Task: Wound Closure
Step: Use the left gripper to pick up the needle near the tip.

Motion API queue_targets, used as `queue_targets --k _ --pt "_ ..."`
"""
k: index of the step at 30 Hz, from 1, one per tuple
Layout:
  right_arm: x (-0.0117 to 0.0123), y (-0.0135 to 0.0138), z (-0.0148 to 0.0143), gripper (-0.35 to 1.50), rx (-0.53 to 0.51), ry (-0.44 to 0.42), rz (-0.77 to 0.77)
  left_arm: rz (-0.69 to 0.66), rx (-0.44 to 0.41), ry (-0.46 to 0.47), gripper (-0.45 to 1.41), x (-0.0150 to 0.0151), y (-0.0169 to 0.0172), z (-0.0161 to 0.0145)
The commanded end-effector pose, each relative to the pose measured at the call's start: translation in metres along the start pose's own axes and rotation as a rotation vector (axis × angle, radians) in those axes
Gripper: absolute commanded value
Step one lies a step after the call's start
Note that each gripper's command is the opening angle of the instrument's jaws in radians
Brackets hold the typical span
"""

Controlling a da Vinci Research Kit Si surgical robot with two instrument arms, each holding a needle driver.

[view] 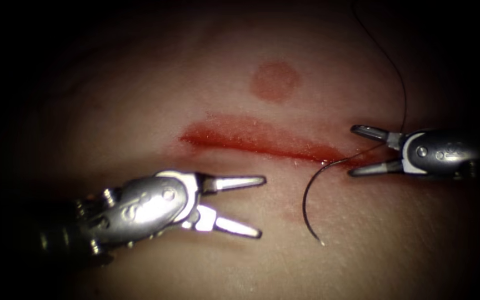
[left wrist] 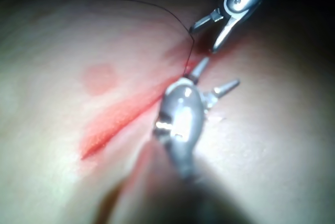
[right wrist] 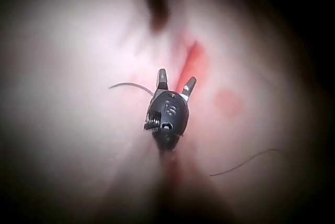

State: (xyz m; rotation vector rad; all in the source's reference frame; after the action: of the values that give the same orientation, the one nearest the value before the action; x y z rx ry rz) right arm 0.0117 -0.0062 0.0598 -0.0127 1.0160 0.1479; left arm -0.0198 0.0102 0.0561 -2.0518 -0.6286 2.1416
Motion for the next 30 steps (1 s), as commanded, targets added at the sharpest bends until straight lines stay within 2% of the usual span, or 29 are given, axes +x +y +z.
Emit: queue_targets --k 1,6,11,22,23,30 --pt "-0.0006 -0.0004 0.0002 1.13 0.005 -0.016 0.002 0.000 -0.007 -0.007 0.29 -0.0007 -0.0002 0.0012" --pt "-0.0012 -0.0003 -0.0010 0.96 0.052 -0.048 0.017 0.006 -0.034 -0.024 0.29 -0.0009 -0.0007 0.0029" --pt "-0.0011 -0.0004 -0.0014 0.79 0.078 -0.037 0.032 0.009 -0.070 -0.065 0.28 -0.0013 -0.0013 0.0040" --pt "-0.0007 -0.0005 -0.0016 0.88 0.086 -0.026 0.033 0.016 -0.160 -0.251 0.27 -0.0014 -0.0027 0.0057" --pt "-0.0008 -0.0005 -0.0017 0.88 0.085 -0.024 0.034 0.022 -0.183 -0.298 0.27 -0.0014 -0.0028 0.0061" --pt "-0.0008 -0.0005 -0.0018 0.89 0.086 -0.023 0.033 0.037 -0.259 -0.442 0.27 -0.0021 -0.0029 0.0069"
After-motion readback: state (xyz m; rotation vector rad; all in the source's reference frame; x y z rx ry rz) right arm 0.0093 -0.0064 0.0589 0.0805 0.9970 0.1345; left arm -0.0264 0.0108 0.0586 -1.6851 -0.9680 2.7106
